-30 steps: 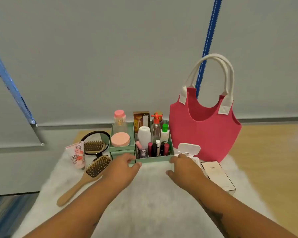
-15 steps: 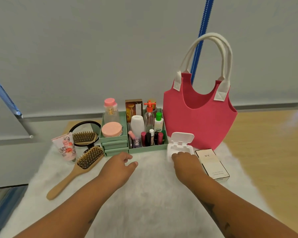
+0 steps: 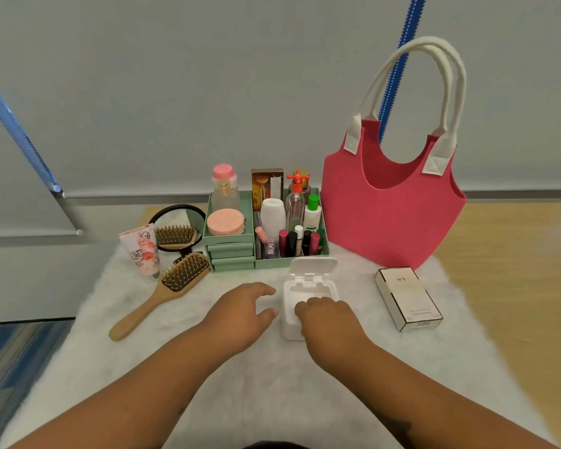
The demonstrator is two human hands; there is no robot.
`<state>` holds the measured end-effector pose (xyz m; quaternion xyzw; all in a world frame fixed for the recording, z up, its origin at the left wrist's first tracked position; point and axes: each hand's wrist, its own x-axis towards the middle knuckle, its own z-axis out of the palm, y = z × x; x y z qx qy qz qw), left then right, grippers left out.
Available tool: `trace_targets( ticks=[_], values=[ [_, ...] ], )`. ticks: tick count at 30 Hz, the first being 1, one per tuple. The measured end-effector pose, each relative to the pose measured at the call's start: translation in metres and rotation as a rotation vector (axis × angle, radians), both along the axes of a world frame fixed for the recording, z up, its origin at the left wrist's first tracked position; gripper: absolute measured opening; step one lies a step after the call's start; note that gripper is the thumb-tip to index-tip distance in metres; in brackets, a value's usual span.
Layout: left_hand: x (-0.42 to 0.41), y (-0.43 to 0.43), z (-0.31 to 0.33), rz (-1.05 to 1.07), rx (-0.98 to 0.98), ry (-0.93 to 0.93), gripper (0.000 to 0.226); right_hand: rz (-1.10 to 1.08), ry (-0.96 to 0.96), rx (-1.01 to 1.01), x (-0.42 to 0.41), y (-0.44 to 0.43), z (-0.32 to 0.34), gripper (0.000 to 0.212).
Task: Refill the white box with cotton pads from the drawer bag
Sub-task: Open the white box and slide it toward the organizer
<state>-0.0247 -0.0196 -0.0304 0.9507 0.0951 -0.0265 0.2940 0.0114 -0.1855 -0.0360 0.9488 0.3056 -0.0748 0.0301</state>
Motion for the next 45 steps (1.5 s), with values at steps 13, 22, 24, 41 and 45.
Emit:
trace_targets(
  ticks=[13,22,24,41,45],
  values=[
    [-0.009,-0.007,-0.023,-0.327,0.169,0.064,0.048,-0.024,-0.009,0.247,0.016,-0.005,0.010,0.041],
    [-0.010,-0.009,-0.024,-0.351,0.212,0.056,0.048,-0.055,-0.009,0.154,0.039,0.004,0.002,0.053],
    [-0.010,-0.009,-0.025,-0.344,0.211,0.050,0.048,-0.053,0.019,0.123,0.042,0.006,-0.002,0.051],
    [0.010,0.010,-0.021,-0.132,0.043,-0.046,0.036,-0.027,0.039,0.004,0.057,0.024,0.005,0.045],
    [0.029,0.029,-0.013,0.220,-0.214,-0.082,0.029,0.022,-0.010,0.098,0.068,0.047,0.022,0.044]
  ],
)
